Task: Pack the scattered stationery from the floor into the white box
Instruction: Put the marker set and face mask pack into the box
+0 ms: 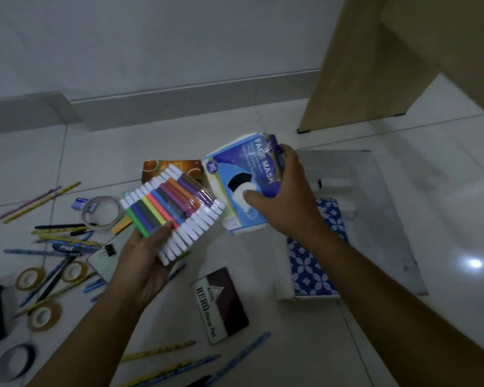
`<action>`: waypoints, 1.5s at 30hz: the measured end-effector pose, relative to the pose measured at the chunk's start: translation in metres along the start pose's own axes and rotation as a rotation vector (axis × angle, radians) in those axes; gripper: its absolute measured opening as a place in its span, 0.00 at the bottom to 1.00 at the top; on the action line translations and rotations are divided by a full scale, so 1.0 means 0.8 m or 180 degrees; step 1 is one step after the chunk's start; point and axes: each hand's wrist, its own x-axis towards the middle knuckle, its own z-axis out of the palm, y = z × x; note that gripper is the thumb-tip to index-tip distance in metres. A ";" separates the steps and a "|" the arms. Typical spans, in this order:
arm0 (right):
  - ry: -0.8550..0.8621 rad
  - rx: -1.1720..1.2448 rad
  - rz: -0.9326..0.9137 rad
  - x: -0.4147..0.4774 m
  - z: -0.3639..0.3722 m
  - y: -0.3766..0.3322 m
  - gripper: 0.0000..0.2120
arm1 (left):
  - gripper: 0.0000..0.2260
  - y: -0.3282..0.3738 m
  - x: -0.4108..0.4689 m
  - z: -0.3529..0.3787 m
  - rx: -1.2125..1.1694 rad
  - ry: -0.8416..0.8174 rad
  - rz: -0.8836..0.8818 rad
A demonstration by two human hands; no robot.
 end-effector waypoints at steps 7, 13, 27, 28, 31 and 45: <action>0.1221 0.0931 0.1056 -0.014 -0.120 0.040 0.24 | 0.16 -0.015 -0.020 0.084 0.0218 -0.0644 -0.0024; 0.1375 0.1999 0.2502 -0.013 -0.112 0.125 0.30 | 0.15 -0.041 -0.022 0.115 0.0667 -0.0815 -0.0014; 0.1169 0.1558 0.2484 -0.004 -0.031 0.130 0.39 | 0.14 -0.042 -0.014 0.120 0.0965 -0.0865 0.0019; 0.0919 0.1371 0.2360 -0.004 -0.044 0.133 0.39 | 0.14 -0.042 -0.013 0.119 0.0972 -0.0863 0.0014; 0.0160 0.0653 0.2070 -0.004 -0.079 0.132 0.30 | 0.14 -0.043 -0.012 0.119 0.1022 -0.0874 0.0018; -0.1326 0.2136 0.1459 -0.070 -0.142 0.084 0.23 | 0.19 -0.077 -0.024 0.160 0.1547 -0.1342 0.0181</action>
